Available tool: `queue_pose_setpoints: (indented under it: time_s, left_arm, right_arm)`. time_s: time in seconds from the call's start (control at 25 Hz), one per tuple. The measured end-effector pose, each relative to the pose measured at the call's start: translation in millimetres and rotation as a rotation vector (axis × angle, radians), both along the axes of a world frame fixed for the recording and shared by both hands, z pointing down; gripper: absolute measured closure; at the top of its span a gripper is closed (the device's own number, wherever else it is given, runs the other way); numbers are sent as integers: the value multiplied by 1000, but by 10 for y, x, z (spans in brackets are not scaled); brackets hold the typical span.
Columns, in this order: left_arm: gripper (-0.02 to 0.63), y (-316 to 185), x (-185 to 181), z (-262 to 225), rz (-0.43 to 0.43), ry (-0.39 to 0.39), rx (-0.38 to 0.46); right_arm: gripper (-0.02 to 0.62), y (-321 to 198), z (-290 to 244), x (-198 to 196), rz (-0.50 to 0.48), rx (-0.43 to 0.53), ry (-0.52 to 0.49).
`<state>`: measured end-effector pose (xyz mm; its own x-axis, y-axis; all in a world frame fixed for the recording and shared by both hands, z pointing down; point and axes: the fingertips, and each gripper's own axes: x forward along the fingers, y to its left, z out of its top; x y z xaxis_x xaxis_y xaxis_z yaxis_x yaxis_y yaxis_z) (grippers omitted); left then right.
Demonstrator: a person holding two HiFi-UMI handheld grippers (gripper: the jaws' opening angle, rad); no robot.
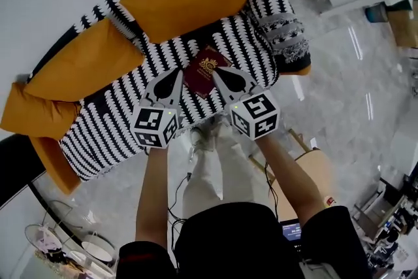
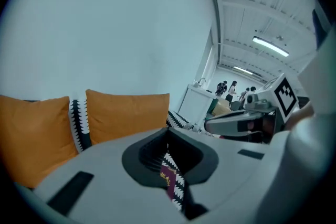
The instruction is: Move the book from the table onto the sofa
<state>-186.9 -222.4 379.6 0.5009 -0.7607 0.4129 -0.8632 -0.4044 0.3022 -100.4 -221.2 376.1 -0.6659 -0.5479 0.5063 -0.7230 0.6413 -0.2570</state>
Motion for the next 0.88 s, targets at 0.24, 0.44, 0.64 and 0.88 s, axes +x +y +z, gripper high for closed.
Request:
queue_pose_setpoints:
  time_s: [0.24, 0.44, 0.64, 0.88]
  left_arm:
    - [589, 127, -6, -625, -6, 1, 93]
    - [589, 232, -13, -952, -10, 21, 122]
    - [589, 332, -79, -1343, -12, 46, 166]
    - [589, 541, -18, -1698, 17, 74, 206]
  right_arm:
    - [578, 103, -555, -137, -33, 67, -13]
    - [578, 225, -857, -245, -74, 104, -13]
    - [578, 298, -1245, -333, -75, 159, -20]
    - [578, 429, -1558, -312, -56, 199, -13]
